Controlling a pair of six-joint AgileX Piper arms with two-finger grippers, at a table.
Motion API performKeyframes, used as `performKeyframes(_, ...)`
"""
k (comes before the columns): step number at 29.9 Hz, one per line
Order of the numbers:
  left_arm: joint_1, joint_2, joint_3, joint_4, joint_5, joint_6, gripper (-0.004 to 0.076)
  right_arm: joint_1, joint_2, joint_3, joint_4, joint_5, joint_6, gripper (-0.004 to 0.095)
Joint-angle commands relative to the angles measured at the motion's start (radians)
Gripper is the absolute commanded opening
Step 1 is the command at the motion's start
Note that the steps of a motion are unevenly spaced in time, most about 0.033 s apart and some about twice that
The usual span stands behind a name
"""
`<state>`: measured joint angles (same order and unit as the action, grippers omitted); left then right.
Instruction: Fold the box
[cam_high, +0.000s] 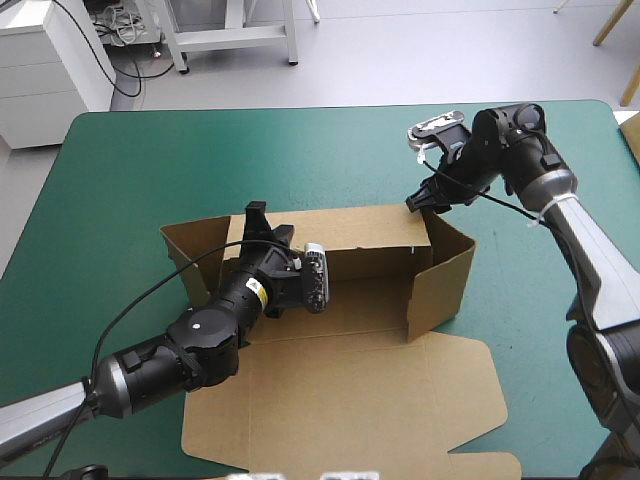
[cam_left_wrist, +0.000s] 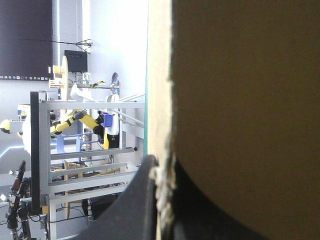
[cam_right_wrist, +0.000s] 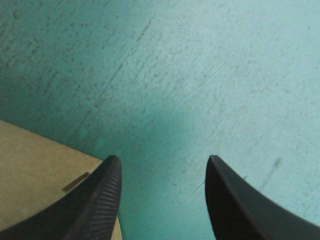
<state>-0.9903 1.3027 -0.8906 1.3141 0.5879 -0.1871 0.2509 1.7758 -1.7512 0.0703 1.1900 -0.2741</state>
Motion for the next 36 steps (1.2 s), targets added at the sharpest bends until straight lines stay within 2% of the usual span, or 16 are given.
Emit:
performKeyframes(1,0.003,-0.014,-0.024,0.007,0.003,-0.013,-0.0008,-0.012,-0.111,0.035,0.023,-0.019,-0.028,0.0483)
performKeyframes(9,0.003,0.031,-0.024,0.007,0.003,-0.013,-0.0008,-0.012,-0.219,0.21,0.033,-0.021,-0.032,0.0483)
performKeyframes(16,0.003,0.036,-0.024,0.007,0.004,-0.013,-0.0008,-0.012,-0.347,0.345,0.155,-0.064,-0.11,0.0482)
performKeyframes(21,0.003,0.036,-0.024,0.013,0.004,-0.013,-0.0008,-0.012,-0.426,0.448,0.177,-0.084,-0.168,0.0462)
performKeyframes(24,0.003,0.036,-0.024,0.029,0.004,-0.013,-0.0008,-0.012,-0.458,0.508,0.229,-0.105,-0.207,0.0462)
performKeyframes(30,0.003,0.032,-0.024,0.034,0.004,-0.013,-0.0008,-0.008,-0.491,0.595,0.404,-0.192,-0.323,0.0462)
performKeyframes(36,0.003,0.033,-0.034,0.036,0.005,-0.013,-0.0008,0.045,-0.495,0.632,0.387,-0.296,-0.297,0.0461)
